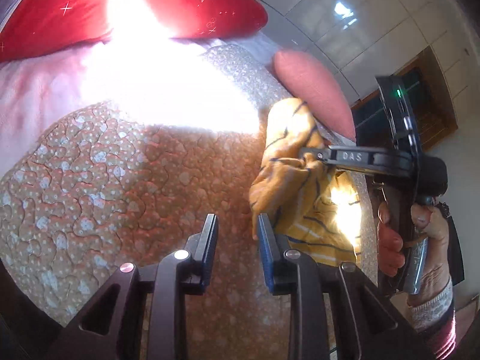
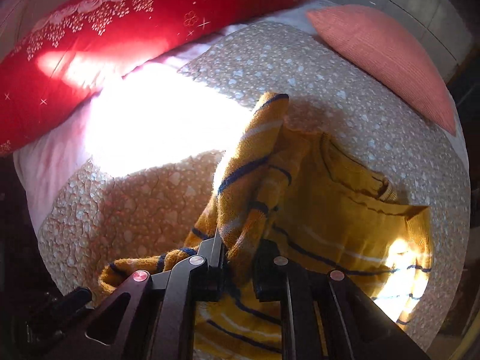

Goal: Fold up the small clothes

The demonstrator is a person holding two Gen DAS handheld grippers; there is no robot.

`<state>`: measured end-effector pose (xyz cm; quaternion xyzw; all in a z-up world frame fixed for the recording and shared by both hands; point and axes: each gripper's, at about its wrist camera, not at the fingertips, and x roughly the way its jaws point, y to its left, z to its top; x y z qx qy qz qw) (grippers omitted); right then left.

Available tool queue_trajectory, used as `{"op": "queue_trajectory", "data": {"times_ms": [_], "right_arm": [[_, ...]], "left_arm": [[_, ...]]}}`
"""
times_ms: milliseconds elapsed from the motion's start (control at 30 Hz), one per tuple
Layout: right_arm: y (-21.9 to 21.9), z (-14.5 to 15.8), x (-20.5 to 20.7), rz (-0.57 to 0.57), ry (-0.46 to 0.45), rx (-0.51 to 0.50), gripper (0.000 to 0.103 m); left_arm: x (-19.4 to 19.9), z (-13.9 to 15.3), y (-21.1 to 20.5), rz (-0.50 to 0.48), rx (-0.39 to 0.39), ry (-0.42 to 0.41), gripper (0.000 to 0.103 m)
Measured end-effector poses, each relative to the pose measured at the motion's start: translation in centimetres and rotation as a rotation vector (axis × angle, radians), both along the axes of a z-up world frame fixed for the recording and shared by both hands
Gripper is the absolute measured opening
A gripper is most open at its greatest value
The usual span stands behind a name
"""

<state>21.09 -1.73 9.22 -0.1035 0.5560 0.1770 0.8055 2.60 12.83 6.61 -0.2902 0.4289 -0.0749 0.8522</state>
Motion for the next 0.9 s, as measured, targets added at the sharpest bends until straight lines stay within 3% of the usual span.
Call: {"op": "queue_trajectory", "data": {"times_ms": [200,367,533,733,767,833,867,900], "right_arm": [[-14.9,1.5,-0.9,-0.197,-0.023,0.16,0.012],[-24.9,0.1,-1.7,-0.344,-0.023,0.217,0.012],[-30.3,-3.4,-1.9,-0.415,0.019,0.289,0.012],[-32.8,-6.4,-2.7,-0.451,0.034,0.42,0.013],[-33.2,-6.7,-3.0,-0.461,0.031,0.435,0.014],[-33.8,-6.9,-3.6,-0.492,0.014,0.443,0.03],[-34.4,-6.9,-4.0,-0.52,-0.001,0.433,0.047],[-35.2,-6.7,-4.3,-0.556,-0.017,0.43,0.057]], "left_arm": [[-0.9,0.7,-3.6,-0.049,0.095,0.027,0.032],[0.7,-0.5,-7.8,-0.139,0.126,0.086,0.032],[1.6,-0.7,-12.7,-0.222,0.186,0.1,0.032],[3.6,0.0,-17.9,-0.303,0.261,0.069,0.037],[4.0,0.1,-18.6,-0.311,0.271,0.061,0.041],[5.1,0.0,-20.1,-0.323,0.287,0.046,0.051],[5.7,-0.3,-20.7,-0.332,0.3,0.042,0.059],[6.3,-0.8,-21.4,-0.332,0.331,0.047,0.062]]}}
